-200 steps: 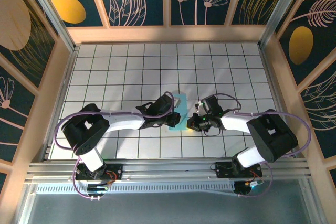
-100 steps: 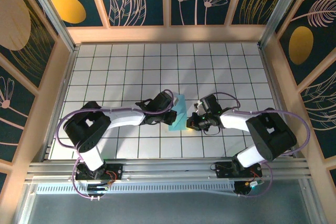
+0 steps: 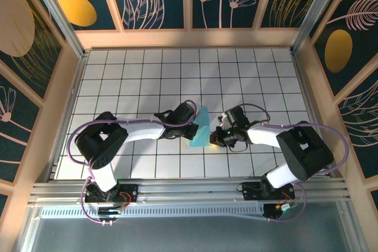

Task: Fold a paper plane with a square sheet of paper (fold left side to right side)
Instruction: Fold the triangle a second time at the center of the table.

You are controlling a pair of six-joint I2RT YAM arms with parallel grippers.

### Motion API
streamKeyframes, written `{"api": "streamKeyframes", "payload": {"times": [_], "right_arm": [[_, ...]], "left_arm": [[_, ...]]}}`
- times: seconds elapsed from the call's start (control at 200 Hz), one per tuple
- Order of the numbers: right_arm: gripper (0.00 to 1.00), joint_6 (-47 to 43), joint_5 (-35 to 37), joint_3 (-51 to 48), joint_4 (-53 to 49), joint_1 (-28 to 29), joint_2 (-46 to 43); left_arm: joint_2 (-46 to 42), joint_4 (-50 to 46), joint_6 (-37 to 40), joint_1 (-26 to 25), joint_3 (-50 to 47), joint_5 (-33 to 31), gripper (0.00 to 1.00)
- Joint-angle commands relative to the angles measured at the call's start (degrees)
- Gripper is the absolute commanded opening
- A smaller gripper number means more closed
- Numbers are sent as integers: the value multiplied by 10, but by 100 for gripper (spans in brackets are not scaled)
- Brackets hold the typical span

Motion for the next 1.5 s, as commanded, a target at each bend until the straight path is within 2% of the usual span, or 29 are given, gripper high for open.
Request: {"api": "streamKeyframes", "payload": {"times": [0.0, 0.42, 0.886, 1.496], "right_arm": [[0, -11, 49, -8, -52, 5, 22], [0, -11, 52, -10, -54, 5, 21], [0, -10, 52, -13, -52, 5, 23], [0, -12, 51, -9, -53, 5, 29]], "left_arm": [[11, -20, 13, 5, 17, -14, 0], [12, -43, 22, 5, 17, -42, 0], [23, -46, 31, 5, 44, -49, 0], [27, -55, 36, 5, 33, -50, 0]]}}
